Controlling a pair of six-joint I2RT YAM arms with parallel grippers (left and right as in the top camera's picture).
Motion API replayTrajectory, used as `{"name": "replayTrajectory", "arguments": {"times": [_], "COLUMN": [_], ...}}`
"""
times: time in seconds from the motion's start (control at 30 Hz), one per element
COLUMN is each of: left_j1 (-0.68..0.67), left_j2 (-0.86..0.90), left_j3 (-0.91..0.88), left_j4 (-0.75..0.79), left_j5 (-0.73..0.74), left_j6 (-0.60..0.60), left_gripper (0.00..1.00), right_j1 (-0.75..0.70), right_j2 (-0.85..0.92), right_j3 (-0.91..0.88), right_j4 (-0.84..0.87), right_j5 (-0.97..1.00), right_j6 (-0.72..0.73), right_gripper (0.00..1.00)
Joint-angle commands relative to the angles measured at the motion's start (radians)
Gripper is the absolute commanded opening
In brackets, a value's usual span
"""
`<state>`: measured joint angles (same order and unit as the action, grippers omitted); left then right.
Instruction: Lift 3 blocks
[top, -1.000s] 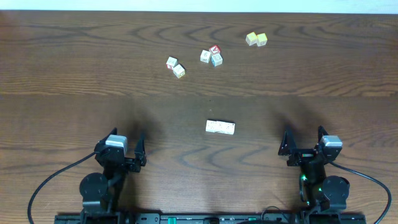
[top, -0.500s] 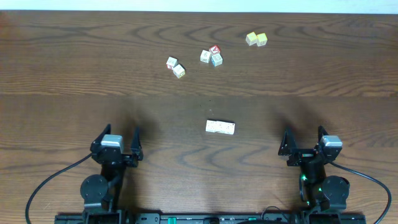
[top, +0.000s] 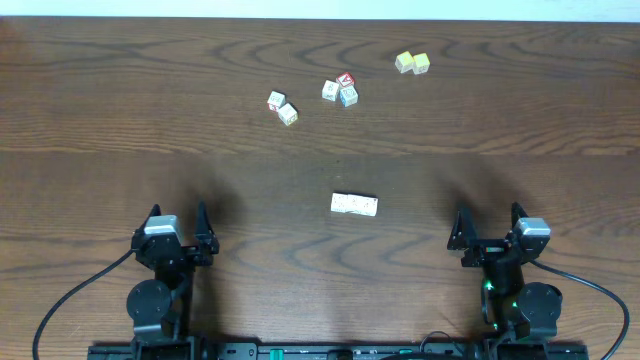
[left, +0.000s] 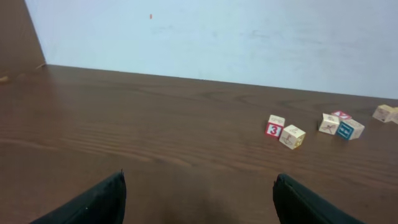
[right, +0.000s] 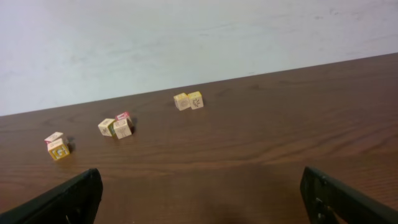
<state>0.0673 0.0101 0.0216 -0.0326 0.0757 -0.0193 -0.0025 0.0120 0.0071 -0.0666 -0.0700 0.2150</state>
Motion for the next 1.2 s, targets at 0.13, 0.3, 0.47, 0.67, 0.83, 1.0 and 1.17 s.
{"name": "replayTrajectory", "arguments": {"times": [0.13, 0.3, 0.47, 0.67, 0.83, 1.0, 1.17], "left_j1": [-0.008, -0.008, -0.008, -0.008, -0.008, -0.008, -0.008], "left_j2": [-0.009, -0.009, -0.009, -0.009, -0.009, -0.009, -0.009], "left_j3": [-0.018, -0.018, -0.018, -0.018, -0.018, -0.018, -0.018], "left_j4": [-0.038, -0.038, -0.038, -0.037, -0.034, -0.033, -0.033], "left_j5": [-0.029, -0.005, -0.001, -0.001, 0.006, 0.006, 0.006], "left_j6": [-0.019, 0.024, 0.026, 0.026, -0.005, -0.004, -0.005], "left_gripper": [0.76, 0.76, 0.76, 0.76, 0.76, 0.76, 0.76], "right_j1": [-0.010, -0.010, -0.010, -0.010, -0.010, -0.010, -0.010], "right_j2": [-0.007, -0.007, -0.007, -0.007, -0.007, -0.007, -0.007], "right_j3": [-0.002, -0.002, -0.002, -0.002, -0.002, -0.002, -0.002], "right_j4": [-0.005, -0.005, -0.005, -0.005, -0.005, -0.005, -0.005], "right_j5": [0.006, 0.006, 0.006, 0.006, 0.006, 0.006, 0.006], "right_j6": [-0.014, -0.014, -0.014, -0.014, -0.014, -0.014, -0.014], "right_gripper": [0.99, 0.99, 0.99, 0.99, 0.99, 0.99, 0.99]}}
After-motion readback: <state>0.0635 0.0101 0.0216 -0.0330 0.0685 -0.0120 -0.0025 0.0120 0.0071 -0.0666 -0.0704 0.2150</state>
